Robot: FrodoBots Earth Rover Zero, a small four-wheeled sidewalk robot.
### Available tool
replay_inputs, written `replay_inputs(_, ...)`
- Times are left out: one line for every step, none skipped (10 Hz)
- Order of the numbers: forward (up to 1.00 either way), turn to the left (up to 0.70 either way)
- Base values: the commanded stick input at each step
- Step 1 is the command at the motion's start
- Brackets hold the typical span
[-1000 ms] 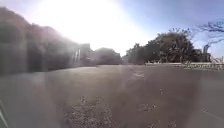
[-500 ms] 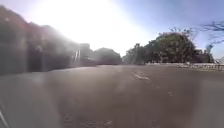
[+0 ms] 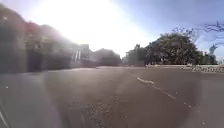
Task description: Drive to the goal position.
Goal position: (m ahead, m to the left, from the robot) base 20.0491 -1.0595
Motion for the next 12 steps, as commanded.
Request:
replay_inputs(1.0, 0.0)
replay_inputs(1.0, 0.0)
replay_inputs(1.0, 0.0)
replay_inputs(1.0, 0.0)
replay_inputs(1.0, 0.0)
replay_inputs(1.0, 0.17)
replay_inputs(1.0, 0.06)
replay_inputs(1.0, -0.04)
replay_inputs(1.0, -0.15)
replay_inputs(1.0, -0.26)
replay_inputs(1.0, -0.16)
replay_inputs(1.0, -0.05)
